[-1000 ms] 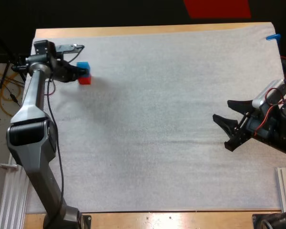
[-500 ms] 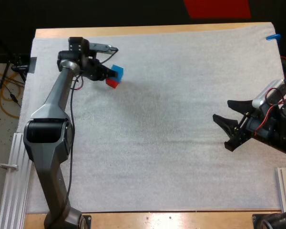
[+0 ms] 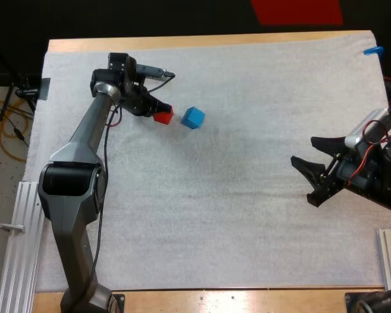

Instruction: Stack red cube on blue cube

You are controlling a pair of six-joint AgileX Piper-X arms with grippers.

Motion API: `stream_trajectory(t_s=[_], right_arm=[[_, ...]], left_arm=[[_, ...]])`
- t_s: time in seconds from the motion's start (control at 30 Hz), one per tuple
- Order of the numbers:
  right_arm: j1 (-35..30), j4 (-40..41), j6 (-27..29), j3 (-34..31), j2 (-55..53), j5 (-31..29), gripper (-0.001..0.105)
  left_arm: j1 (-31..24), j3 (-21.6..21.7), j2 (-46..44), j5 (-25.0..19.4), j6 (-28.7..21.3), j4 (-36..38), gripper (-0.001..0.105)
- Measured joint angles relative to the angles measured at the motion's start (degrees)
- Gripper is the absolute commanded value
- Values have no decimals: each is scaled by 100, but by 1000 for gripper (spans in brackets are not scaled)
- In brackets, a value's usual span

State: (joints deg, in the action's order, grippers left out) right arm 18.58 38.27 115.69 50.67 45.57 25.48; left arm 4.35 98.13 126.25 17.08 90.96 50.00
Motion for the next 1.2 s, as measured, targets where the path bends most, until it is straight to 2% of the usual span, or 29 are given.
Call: stream_trajectory(t_s=[0.27,0.37,0.43,0.47,0.53,0.6,0.67,0.77,0.93,1.03,1.2], right_arm=[[0,0,0,0,0,0,54],[0,0,0,0,0,0,54],[0,0,0,0,0,-13,54],[0,0,0,0,0,-14,54],[0,0,0,0,0,-14,54],[0,0,0,0,0,-14,54],[0,0,0,0,0,-14,54],[0,0,0,0,0,-14,54],[0,0,0,0,0,-14,54],[0,0,0,0,0,-14,54],[0,0,28,0,0,-14,54]], left_arm=[[109,4,0,15,-17,272,0],[163,4,-41,293,-176,461,0],[241,4,-145,172,-314,564,0],[279,4,-242,48,-443,607,0],[339,4,-472,82,-545,632,0],[370,4,-852,544,-623,718,0],[415,4,-1119,757,-760,859,0],[500,-49,-1594,571,-966,1089,0],[522,-560,-2606,264,-1084,1137,0],[493,-1009,-3453,142,-1117,1122,0],[492,-1999,-4946,126,-1116,1073,0]])
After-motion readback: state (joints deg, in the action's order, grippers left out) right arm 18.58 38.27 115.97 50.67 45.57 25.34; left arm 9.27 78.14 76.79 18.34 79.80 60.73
